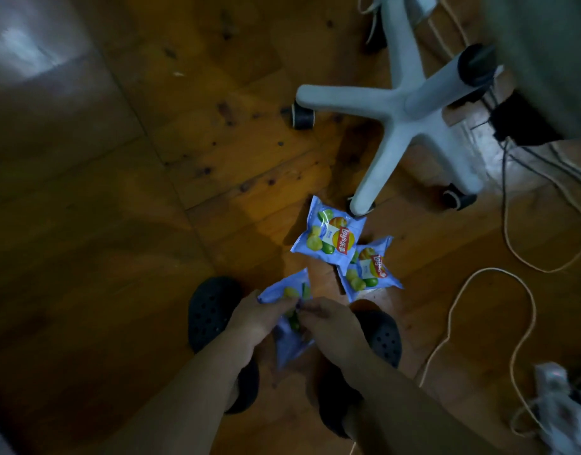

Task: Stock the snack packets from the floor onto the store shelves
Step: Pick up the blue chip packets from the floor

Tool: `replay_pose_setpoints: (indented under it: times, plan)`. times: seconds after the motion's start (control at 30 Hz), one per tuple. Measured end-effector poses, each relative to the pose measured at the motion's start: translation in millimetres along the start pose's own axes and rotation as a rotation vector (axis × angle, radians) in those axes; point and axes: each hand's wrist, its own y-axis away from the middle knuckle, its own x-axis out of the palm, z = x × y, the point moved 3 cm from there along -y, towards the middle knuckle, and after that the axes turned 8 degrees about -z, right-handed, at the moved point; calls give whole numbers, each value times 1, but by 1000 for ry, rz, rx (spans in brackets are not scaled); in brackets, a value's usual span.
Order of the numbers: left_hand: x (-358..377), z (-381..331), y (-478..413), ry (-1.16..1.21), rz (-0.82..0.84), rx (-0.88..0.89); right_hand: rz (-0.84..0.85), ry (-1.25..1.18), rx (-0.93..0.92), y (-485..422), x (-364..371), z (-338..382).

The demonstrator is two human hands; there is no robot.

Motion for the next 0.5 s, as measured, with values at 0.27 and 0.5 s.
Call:
replay_pose_setpoints:
  times: [0.27,0.5]
  plan:
    - [-28,-29,42,633,91,-98,-86,-466,227,37,-21,42]
    - [-33,-32,30,274,-132,99,-279,-43,-108,12,-50,59]
